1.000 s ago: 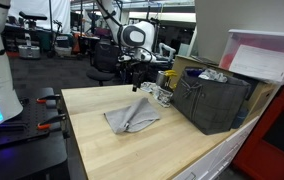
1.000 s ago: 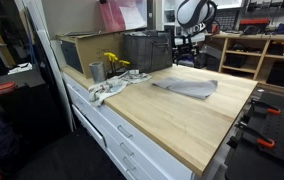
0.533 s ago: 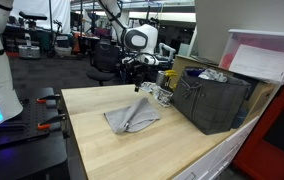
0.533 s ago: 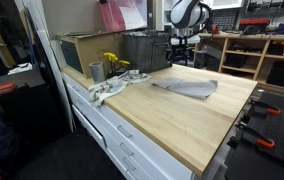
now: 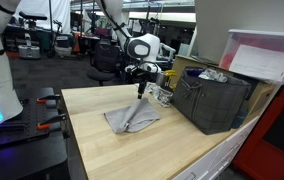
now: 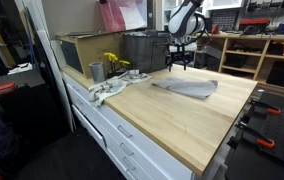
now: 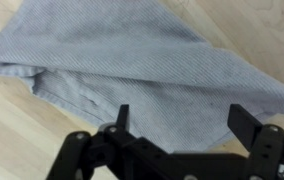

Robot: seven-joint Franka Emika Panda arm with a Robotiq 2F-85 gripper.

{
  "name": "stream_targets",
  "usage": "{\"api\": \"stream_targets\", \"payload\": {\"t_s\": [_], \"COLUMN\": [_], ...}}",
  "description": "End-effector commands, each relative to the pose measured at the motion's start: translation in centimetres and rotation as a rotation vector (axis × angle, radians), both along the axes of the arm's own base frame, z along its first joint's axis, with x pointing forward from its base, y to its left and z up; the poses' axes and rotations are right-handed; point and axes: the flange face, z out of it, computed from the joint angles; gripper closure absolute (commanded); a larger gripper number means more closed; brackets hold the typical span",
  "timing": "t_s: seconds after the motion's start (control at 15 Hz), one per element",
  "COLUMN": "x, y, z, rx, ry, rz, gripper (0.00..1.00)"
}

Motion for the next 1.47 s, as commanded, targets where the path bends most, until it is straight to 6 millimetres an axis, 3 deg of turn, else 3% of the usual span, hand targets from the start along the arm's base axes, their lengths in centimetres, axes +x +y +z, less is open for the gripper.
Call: {"api": "stream_targets", "payload": {"t_s": [0.0,0.33,0.67,0.73,0.87,1.4], "x": [2.6,4.9,6.4,6.5,6.6,6.9], "y": [-3.0,-5.3,-7.6,-8.0,-8.6,-9.5], "z": [-2.2,-5.5,-7.2,-7.5,-7.9,-8.4], "rx": [0.004,0.062,0.048,0.039,0.035,0.044], "ry": [-0.014,-0.019,-0.026,-0.021,-0.014,0.003], "rz": [-0.024,-0.096,-0.140,-0.147,-0.151,-0.165], "gripper": [0.00,0.00,0.00,0.25,0.34,0.95]}}
